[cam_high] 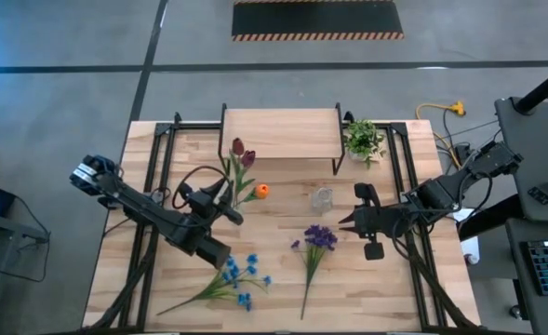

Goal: Pick and place flowers into a vace then onto a shelf
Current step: Put the red tulip into the left transparent vase, then put the left transparent vase with the tulips on the shelf

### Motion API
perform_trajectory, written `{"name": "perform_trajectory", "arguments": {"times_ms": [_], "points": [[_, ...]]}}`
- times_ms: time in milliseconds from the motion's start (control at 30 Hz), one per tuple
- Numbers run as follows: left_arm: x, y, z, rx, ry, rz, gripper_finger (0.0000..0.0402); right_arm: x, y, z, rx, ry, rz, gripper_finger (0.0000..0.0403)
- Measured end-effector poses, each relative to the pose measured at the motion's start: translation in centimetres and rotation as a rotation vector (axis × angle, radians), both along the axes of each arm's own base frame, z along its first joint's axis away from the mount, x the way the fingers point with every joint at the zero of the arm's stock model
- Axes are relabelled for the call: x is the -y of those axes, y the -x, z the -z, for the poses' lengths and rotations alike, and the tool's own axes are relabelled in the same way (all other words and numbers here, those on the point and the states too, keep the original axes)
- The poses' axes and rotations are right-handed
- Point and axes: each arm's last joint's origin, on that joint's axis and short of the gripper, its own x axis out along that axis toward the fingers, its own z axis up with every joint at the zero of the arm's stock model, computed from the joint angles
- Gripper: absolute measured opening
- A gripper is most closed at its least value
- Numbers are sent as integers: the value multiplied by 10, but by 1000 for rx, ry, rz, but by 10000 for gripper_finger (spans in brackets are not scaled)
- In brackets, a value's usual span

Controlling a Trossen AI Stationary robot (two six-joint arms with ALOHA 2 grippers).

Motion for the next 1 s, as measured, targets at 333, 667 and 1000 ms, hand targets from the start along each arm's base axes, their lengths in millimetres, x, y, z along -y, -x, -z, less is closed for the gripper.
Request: {"name": "perform_trajectory", "arguments": {"times_ms": [333, 667, 1000], "points": [[6, 9, -7, -69, 101, 68, 111, 0, 0, 0, -1, 0, 0, 56], [33, 23, -27, -208, 110, 239, 111, 0, 0, 0, -3, 1, 0, 56], [55, 32, -25, -354, 320, 437, 112, 0, 0, 0, -1, 8, -1, 56]]}}
